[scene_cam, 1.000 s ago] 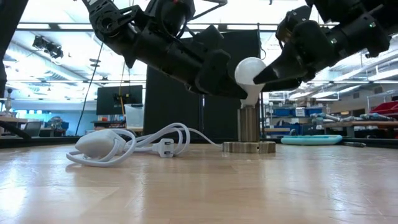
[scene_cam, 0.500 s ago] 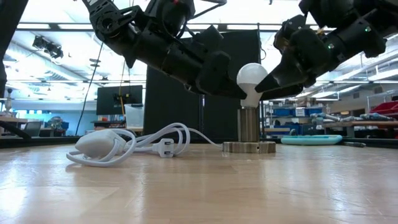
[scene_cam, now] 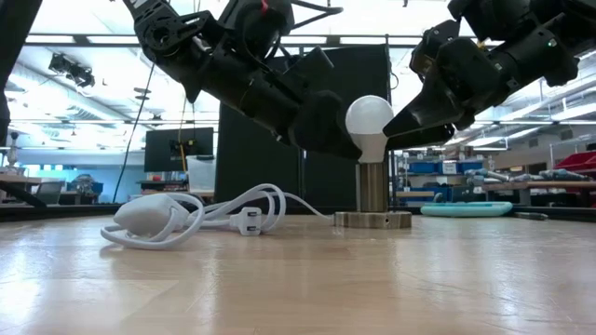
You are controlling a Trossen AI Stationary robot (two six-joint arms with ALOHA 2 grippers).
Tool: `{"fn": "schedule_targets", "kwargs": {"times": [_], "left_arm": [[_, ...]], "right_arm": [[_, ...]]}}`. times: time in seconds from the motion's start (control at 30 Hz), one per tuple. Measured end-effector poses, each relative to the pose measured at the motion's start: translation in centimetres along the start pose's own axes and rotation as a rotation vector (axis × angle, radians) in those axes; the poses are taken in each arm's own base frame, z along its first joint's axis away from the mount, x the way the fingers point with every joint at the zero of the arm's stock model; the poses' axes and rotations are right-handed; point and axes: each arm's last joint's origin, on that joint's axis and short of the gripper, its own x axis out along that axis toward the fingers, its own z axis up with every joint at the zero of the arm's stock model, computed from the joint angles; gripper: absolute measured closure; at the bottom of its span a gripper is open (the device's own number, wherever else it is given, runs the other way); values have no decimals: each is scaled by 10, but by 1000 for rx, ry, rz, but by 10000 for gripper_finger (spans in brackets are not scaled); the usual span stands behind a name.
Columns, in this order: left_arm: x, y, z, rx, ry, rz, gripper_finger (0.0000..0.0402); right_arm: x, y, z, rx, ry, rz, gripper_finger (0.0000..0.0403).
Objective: Screw lightbulb
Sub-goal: Insert the lightbulb into the socket
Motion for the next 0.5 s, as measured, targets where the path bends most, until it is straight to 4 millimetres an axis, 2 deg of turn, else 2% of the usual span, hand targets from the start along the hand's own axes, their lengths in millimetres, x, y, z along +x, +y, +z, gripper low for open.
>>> {"fn": "schedule_targets", "kwargs": {"times": [0.5], "left_arm": [[0,0,2,-12,-18,6,152]], "right_arm": [[0,-1,0,18,1,-14,112]]}}
